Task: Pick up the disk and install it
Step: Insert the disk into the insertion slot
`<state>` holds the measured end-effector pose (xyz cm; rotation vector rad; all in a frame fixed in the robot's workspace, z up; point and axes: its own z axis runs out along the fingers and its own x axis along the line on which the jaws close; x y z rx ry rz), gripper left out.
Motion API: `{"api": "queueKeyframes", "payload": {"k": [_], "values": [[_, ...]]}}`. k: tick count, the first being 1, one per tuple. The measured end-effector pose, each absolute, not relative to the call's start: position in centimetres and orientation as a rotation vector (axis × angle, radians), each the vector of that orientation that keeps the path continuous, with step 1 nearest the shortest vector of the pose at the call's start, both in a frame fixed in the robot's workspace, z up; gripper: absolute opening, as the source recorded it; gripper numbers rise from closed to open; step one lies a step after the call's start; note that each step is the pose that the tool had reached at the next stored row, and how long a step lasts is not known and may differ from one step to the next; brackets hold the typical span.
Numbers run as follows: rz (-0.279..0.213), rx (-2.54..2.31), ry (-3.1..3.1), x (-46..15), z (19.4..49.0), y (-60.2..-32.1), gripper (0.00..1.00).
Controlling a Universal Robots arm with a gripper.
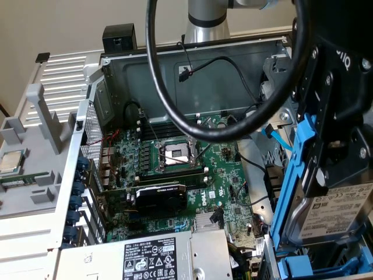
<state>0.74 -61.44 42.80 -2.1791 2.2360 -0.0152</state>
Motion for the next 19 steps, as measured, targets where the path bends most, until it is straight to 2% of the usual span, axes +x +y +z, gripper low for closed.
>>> {"api": "queueKeyframes", "payload": {"k": [19], "values": [[-0.014, -2.180, 2.236, 0.75, 42.22, -61.45, 0.37]]}}
